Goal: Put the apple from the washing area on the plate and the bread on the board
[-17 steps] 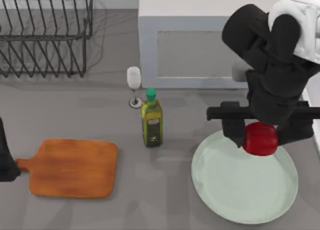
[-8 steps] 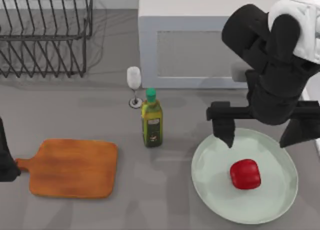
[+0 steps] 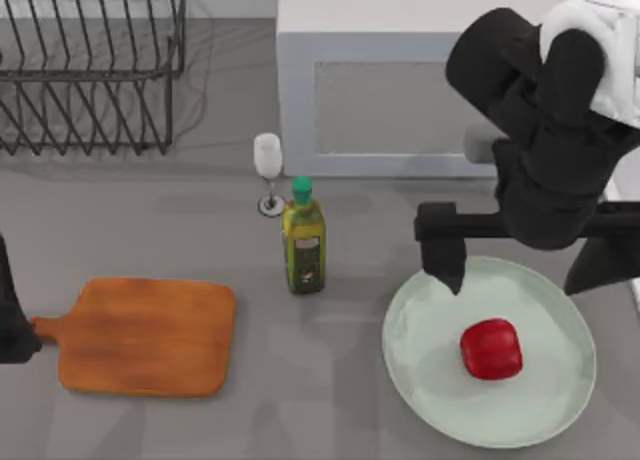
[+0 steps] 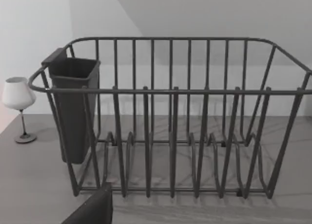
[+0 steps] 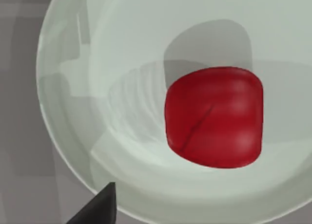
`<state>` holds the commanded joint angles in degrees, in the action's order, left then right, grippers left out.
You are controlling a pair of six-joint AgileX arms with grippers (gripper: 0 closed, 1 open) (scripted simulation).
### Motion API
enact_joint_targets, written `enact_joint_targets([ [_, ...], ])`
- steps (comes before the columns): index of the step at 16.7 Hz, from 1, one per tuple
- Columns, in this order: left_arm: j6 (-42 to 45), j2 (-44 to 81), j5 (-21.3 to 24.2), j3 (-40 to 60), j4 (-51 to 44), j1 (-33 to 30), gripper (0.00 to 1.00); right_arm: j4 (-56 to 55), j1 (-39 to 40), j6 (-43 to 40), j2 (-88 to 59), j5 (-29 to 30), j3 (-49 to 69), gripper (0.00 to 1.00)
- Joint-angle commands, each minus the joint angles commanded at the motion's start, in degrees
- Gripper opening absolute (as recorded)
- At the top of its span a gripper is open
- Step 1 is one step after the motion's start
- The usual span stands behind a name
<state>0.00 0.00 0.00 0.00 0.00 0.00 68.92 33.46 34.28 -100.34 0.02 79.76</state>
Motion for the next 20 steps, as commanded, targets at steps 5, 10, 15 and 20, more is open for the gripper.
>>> enact_joint_targets([
  [5, 0.0, 0.0, 0.0, 0.0, 0.0, 0.0, 1.0, -8.3, -4.0, -4.1, 11.1, 0.0, -9.4, 1.0],
  [10, 0.0, 0.0, 0.0, 0.0, 0.0, 0.0, 1.0, -24.0, -11.6, -11.9, 36.2, 0.0, -28.0, 1.0],
  [15, 0.0, 0.0, 0.0, 0.0, 0.0, 0.0, 1.0, -43.2, -20.9, -21.4, 67.2, 0.0, -50.6, 1.0],
  [20, 0.0, 0.0, 0.0, 0.0, 0.0, 0.0, 1.0, -60.4, -29.3, -30.0, 91.0, 0.0, -70.8, 1.0],
])
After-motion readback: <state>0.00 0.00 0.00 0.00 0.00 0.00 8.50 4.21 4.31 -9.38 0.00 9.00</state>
